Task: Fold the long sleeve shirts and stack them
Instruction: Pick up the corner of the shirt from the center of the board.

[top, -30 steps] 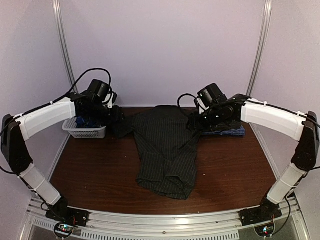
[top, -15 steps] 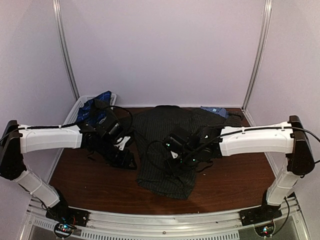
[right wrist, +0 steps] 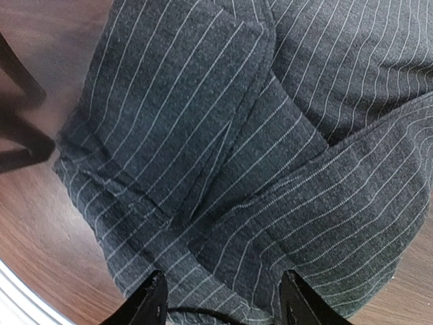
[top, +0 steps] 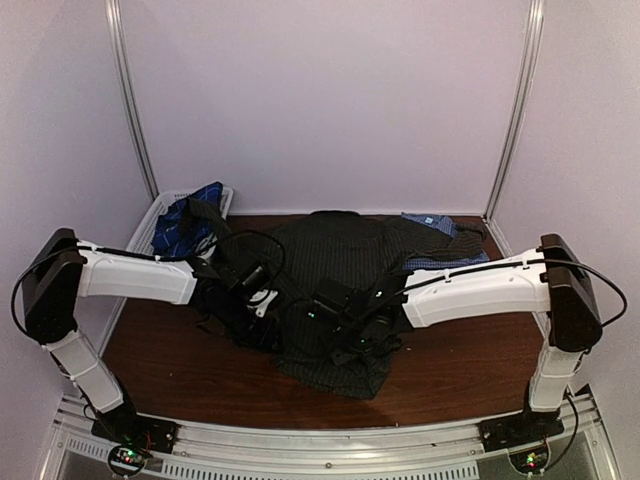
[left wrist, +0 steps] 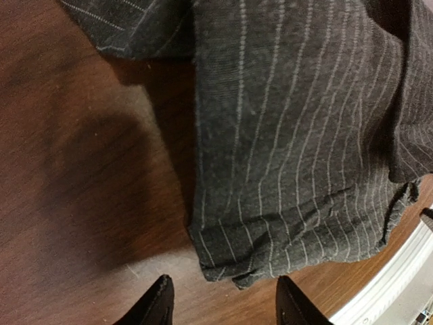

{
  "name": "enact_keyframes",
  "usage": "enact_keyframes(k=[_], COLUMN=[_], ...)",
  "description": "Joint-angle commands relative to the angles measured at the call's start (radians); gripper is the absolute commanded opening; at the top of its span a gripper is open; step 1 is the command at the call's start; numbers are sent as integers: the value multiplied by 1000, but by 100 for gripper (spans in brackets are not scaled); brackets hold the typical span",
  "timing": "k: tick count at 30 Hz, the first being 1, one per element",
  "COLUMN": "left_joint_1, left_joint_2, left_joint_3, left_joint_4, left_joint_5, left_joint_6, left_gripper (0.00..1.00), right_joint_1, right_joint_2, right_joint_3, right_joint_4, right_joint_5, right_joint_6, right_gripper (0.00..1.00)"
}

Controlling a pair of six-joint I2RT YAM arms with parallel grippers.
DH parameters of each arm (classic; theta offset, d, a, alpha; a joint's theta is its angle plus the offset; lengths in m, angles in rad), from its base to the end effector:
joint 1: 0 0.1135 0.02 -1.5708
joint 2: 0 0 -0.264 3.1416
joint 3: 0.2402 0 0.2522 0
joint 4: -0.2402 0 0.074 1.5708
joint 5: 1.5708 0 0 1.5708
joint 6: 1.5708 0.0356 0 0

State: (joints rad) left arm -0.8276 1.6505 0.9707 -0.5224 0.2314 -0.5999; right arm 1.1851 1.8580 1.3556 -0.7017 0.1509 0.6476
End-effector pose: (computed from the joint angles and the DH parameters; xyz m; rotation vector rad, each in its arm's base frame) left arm 0.2027 -0.2326 0.1680 0.3986 2.9236 -0.6192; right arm 0.1470 0.3478 0.1994 -0.7022 2.6969 0.2817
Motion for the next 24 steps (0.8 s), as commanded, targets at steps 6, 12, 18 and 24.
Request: enact_keyframes(k=[6, 12, 18, 24], left_joint_1=[-8, -22, -29, -49], left_joint_2=[51, 46, 1, -60], left_joint_3=[-16, -51, -76, -111], left_joint_4=[85, 85, 84, 85], left_joint_5=[19, 20, 39, 50], left_joint_6=[-10, -34, -61, -101], left_gripper=[41, 21, 1, 0], right_joint_1=[11, 11, 12, 11], right_joint_2=[24, 22, 15, 10], right_joint_3=[-19, -86, -122, -127], right_joint_4=[56, 121, 151, 158], right_joint_5=[32, -12, -20, -17], right_joint_6=[45, 56, 84, 104], right_gripper=[56, 56, 53, 31])
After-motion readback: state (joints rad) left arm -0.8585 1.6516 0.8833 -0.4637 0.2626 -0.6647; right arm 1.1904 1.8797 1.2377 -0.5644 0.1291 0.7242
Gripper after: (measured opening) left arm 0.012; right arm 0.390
